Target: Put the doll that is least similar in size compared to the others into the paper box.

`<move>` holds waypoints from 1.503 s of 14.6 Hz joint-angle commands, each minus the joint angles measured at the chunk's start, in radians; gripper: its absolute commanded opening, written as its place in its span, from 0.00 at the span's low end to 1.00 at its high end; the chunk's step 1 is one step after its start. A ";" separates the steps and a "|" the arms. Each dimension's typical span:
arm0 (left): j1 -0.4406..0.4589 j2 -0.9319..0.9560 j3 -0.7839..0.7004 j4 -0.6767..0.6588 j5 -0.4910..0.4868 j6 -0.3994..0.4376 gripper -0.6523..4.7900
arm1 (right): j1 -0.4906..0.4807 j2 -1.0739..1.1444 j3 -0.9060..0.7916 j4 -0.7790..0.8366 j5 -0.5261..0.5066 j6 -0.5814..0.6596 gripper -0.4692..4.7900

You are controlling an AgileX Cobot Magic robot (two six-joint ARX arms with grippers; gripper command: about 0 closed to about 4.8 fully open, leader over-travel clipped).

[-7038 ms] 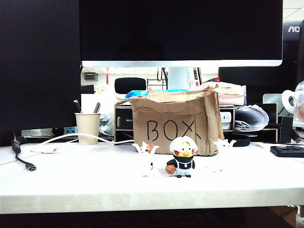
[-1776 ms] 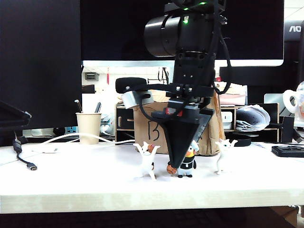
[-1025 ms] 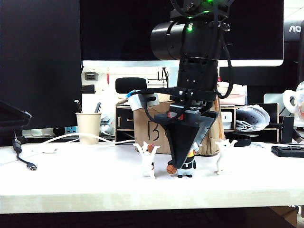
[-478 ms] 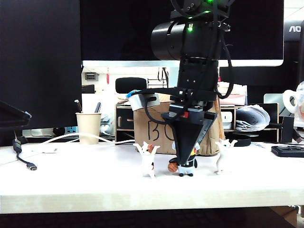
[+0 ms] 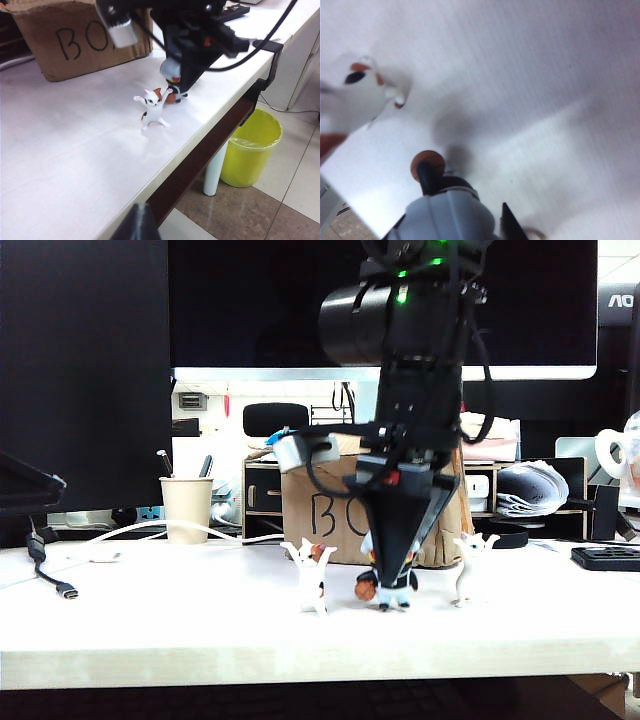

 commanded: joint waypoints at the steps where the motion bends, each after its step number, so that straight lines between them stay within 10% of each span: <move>1: 0.001 0.000 0.001 0.013 0.001 0.003 0.11 | 0.002 -0.045 0.006 -0.013 0.001 0.007 0.28; 12: 0.001 0.000 0.001 0.013 0.001 0.003 0.11 | 0.011 -0.272 0.175 -0.132 0.000 0.029 0.29; 22: 0.001 0.000 0.001 0.013 0.001 0.003 0.11 | -0.176 -0.151 0.223 0.482 0.076 0.014 0.28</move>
